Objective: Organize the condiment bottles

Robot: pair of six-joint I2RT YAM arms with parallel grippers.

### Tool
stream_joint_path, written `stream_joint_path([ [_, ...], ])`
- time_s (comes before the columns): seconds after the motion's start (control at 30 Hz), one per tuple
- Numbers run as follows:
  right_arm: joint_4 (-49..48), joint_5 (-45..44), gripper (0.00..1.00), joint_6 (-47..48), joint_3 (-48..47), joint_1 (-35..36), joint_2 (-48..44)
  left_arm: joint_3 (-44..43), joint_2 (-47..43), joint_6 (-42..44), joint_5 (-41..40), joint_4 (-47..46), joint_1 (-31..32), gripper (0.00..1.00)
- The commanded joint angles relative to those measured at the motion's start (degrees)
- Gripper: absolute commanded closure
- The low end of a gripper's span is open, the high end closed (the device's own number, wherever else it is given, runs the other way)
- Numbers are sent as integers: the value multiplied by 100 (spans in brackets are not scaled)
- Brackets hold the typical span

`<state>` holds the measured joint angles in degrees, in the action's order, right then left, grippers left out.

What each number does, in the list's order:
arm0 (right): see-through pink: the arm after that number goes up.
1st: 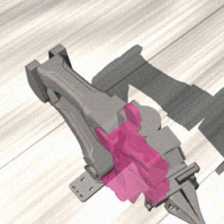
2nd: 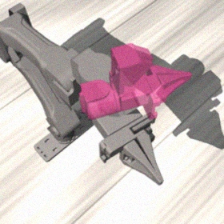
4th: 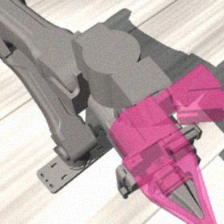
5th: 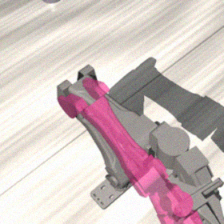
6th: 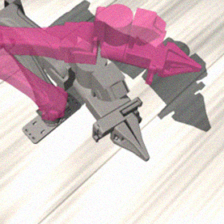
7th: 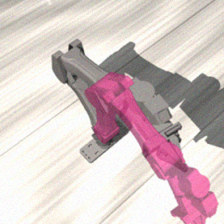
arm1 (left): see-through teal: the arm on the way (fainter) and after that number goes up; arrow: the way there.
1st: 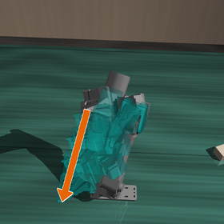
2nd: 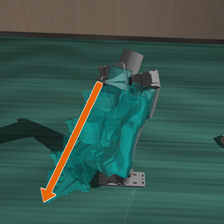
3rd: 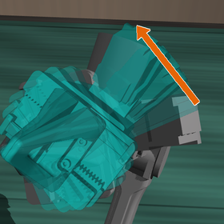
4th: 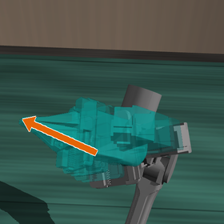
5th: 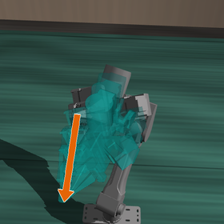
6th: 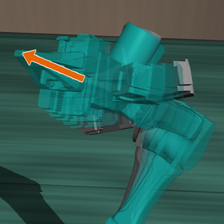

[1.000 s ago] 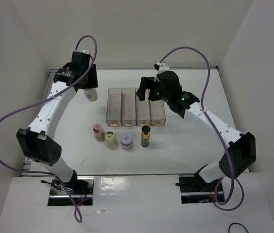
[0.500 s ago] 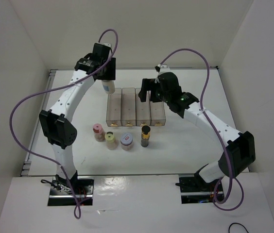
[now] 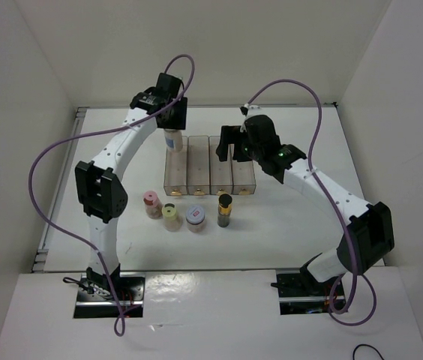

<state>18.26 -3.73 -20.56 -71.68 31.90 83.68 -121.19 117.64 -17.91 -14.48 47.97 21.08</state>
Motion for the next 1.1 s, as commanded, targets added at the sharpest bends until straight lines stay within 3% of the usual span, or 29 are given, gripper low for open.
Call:
stream_joint_path([
  [0.0,-60,12,1,-27,-13,-61,17,-99,-31,69,-20,-472,-16,66],
  [0.8,46,65,1,25,-13,-61,228,455,312,-151,332,-1088,-183,65],
  [1.07,46,117,1,25,-65,-61,281,508,417,-151,385,-1088,-183,47],
])
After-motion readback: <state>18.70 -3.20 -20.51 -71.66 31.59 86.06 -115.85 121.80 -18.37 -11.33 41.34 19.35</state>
